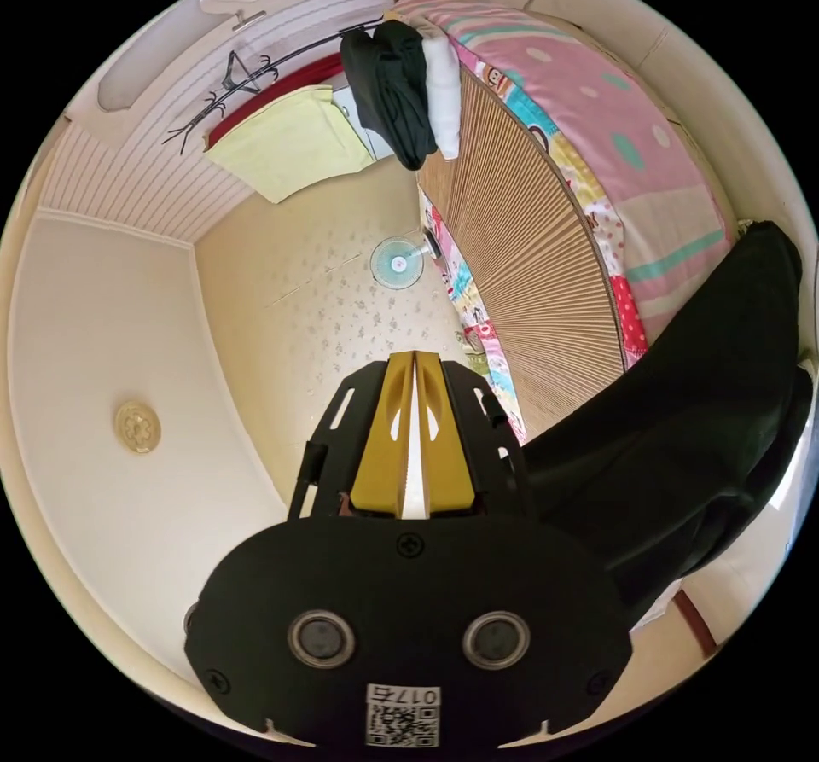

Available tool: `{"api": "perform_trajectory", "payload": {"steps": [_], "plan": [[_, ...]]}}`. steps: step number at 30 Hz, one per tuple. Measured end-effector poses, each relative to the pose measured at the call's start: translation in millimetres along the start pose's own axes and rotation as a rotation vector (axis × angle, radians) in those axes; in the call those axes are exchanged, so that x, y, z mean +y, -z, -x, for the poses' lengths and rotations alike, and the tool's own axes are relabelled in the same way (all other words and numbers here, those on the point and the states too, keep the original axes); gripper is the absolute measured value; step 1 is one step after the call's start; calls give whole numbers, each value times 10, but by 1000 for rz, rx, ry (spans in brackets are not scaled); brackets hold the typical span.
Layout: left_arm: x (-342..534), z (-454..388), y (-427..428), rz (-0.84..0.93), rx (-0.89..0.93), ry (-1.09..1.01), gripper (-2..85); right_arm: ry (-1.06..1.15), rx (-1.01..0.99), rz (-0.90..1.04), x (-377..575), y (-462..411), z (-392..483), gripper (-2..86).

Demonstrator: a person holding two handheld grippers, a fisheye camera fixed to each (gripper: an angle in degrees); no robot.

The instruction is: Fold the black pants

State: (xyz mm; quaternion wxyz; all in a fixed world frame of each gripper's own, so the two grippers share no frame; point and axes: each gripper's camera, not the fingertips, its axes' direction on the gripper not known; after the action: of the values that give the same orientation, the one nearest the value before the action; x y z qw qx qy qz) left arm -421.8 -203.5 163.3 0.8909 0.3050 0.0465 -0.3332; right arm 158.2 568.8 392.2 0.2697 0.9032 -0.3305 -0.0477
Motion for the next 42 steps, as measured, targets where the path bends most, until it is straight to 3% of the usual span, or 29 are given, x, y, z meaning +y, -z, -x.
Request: {"api": "perform_trajectory", "payload": {"steps": [3, 5, 7, 9, 13, 15, 16, 17, 20, 23, 29, 32, 36, 42], "plan": [[-32, 200, 185, -55, 155, 186, 82, 23, -57, 43, -162, -131, -69, 4], [107, 561, 452, -285, 656, 323, 17, 42, -80, 69, -264, -202, -87, 4], [125, 656, 566, -389, 954, 306, 7, 51, -77, 107, -373, -278, -114, 4], [169, 575, 860, -531, 1130, 187, 3, 48, -42, 159, -518, -382, -171, 4], [452, -204, 1745, -679, 1274, -381, 10, 45, -9, 220, -711, -544, -297, 4], [605, -653, 1937, -604, 1335, -676, 24, 20, 19, 261, -829, -660, -441, 4], [695, -972, 1961, -480, 1366, -861, 34, 13, 25, 269, -857, -688, -481, 4], [787, -1290, 1890, -328, 1365, -1006, 42, 1, 30, 284, -914, -741, -561, 4], [1016, -1899, 1384, -37, 1244, -1163, 36, -9, 19, 304, -1058, -844, -728, 4], [999, -2172, 571, 147, 1142, -937, 35, -13, 42, 327, -1211, -912, -856, 3], [981, -2614, -1019, 220, 1169, -518, 83, -14, 129, 346, -1479, -965, -1087, 3], [909, -2915, -1725, 275, 1055, -412, 115, 14, 122, 346, -1576, -1014, -1169, 3], [672, -3149, -2249, 294, 1084, -320, 137, 47, 140, 376, -1600, -1126, -1323, 3], [-55, -3534, -3096, 346, 827, -173, 196, 31, 248, 478, -1404, -1289, -1689, 4]]}}
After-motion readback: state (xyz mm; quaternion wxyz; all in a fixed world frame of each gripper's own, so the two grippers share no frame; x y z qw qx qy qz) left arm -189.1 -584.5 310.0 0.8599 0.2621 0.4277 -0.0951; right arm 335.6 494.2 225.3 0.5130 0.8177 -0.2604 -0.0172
